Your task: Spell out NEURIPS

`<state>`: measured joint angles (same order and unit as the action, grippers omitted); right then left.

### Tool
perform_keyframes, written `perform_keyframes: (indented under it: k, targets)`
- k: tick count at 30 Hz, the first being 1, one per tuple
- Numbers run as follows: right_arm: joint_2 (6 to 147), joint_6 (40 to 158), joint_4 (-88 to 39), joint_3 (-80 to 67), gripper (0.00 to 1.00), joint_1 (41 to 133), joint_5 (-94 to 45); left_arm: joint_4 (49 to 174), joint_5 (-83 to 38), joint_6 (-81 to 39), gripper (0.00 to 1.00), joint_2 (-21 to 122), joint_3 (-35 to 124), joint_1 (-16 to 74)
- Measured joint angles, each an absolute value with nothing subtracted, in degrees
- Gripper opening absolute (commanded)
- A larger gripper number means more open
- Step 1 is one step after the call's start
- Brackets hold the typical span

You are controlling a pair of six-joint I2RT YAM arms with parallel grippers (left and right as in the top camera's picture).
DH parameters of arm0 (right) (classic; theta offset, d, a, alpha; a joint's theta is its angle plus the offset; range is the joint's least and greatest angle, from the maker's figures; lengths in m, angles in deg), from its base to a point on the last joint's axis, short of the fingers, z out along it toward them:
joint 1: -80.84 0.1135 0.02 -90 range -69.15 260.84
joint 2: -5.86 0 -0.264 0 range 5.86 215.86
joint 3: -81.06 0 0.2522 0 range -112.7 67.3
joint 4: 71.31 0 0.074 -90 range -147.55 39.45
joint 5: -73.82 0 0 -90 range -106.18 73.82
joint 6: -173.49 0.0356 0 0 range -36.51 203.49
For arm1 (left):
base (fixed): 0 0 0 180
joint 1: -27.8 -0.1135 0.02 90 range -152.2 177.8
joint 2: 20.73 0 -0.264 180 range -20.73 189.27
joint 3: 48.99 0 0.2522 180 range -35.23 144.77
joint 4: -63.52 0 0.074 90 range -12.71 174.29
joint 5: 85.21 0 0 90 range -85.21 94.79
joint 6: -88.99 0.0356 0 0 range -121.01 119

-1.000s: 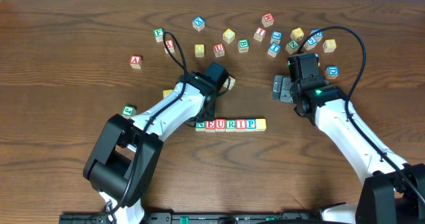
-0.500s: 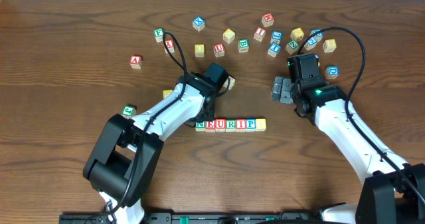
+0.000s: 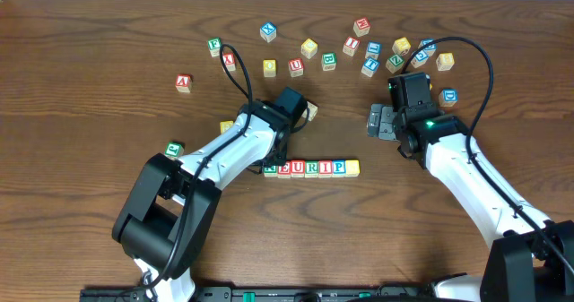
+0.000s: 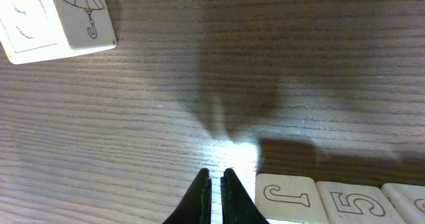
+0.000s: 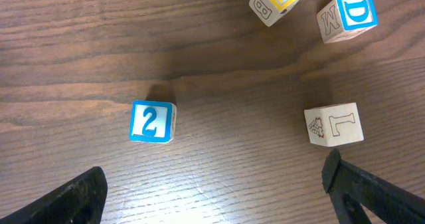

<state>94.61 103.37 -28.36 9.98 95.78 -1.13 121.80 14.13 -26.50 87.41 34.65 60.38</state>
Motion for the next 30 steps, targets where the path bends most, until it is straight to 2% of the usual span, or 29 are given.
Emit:
perform_keyframes:
  k: [30]
  targets:
    - [94.6,103.4,-28.3,10.0,0.99,95.8,-1.1,122.8,12.1,-26.5,0.07,87.4,34.5,60.4]
